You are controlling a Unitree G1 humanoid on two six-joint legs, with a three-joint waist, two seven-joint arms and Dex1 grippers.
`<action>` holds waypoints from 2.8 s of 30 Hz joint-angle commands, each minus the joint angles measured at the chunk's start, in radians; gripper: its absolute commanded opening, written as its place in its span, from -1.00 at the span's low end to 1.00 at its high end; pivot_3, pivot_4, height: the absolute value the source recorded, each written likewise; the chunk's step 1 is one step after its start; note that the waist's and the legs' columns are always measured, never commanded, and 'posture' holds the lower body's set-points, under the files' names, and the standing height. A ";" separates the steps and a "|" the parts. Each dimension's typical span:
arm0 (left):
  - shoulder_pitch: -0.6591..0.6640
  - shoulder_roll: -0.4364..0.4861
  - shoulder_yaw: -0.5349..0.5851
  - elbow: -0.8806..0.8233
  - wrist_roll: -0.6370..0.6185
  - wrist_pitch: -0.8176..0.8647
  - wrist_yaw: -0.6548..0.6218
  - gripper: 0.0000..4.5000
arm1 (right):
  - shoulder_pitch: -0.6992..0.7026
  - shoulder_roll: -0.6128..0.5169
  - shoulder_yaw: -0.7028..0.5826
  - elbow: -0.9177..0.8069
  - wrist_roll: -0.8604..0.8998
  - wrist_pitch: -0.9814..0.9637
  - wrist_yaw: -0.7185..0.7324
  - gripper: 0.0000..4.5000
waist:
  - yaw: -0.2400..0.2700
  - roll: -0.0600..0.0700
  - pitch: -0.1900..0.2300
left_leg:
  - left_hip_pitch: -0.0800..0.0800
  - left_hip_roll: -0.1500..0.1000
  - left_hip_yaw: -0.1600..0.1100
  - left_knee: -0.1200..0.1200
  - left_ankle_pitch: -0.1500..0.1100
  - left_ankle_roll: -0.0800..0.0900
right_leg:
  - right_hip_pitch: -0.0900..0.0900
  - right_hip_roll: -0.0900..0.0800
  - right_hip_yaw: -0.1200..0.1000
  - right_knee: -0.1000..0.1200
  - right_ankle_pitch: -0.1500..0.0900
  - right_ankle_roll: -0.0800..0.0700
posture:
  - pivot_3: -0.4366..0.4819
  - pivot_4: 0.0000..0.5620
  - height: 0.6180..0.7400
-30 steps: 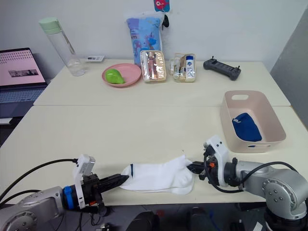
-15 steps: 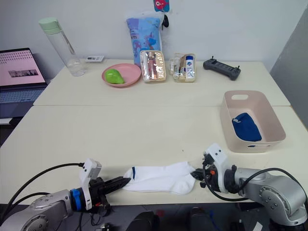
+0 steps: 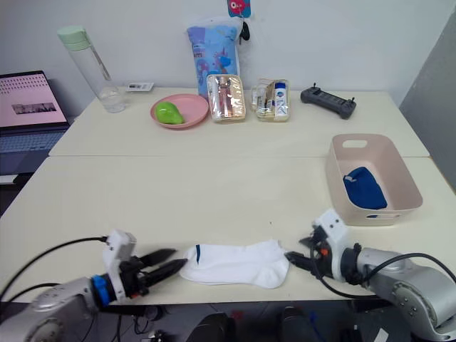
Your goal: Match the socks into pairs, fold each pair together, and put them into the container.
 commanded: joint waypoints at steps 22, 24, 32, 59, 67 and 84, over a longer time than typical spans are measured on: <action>-0.255 0.064 -0.491 0.182 0.341 -0.221 -0.200 -1.00 | -0.042 -0.044 0.540 0.177 -0.470 -0.568 0.253 -1.00 | -0.002 0.000 0.000 | 0.000 0.000 0.000 0.000 0.000 0.000 | 0.000 0.000 0.001 0.000 0.000 0.000 | -0.05 -0.47 0.88; -0.222 0.079 -0.486 0.200 0.352 -0.228 -0.202 -1.00 | -0.010 -0.039 0.509 0.196 -0.482 -0.576 0.231 -1.00 | -0.002 0.000 0.000 | 0.001 0.000 0.000 0.000 0.000 0.000 | 0.000 0.000 0.001 0.000 0.000 0.000 | -0.05 -0.47 0.88; -0.206 0.104 -0.449 0.190 0.353 -0.331 -0.239 -1.00 | -0.020 0.009 0.362 0.115 -0.369 -0.529 0.223 -1.00 | -0.003 0.001 0.000 | 0.012 0.000 0.000 -0.003 0.000 0.000 | 0.011 0.000 0.001 -0.001 -0.001 -0.001 | -0.05 -0.47 0.88; -0.374 0.109 -0.454 0.087 0.275 -0.274 -0.347 -1.00 | 0.043 0.031 0.185 -0.006 -0.274 -0.368 0.162 -0.74 | 0.014 0.000 0.001 | 0.017 -0.001 -0.003 -0.010 0.000 0.000 | 0.015 -0.001 -0.002 -0.004 -0.004 0.001 | -0.05 -0.47 0.88; -0.403 0.045 -0.587 0.232 0.434 -0.374 -0.325 -1.00 | 0.100 0.027 0.204 -0.017 -0.279 -0.264 0.077 0.47 | 0.018 0.000 0.001 | 0.017 -0.001 -0.003 -0.011 0.000 0.000 | 0.015 0.000 -0.001 -0.004 -0.004 0.001 | -0.05 -0.47 0.88; -0.407 0.056 -0.582 0.234 0.439 -0.410 -0.387 -1.00 | 0.098 -0.025 0.373 0.012 -0.402 -0.340 0.071 -0.84 | 0.018 -0.002 0.001 | 0.017 -0.001 -0.004 -0.011 0.000 0.000 | 0.016 0.000 -0.002 -0.005 -0.007 0.006 | -0.05 -0.47 0.88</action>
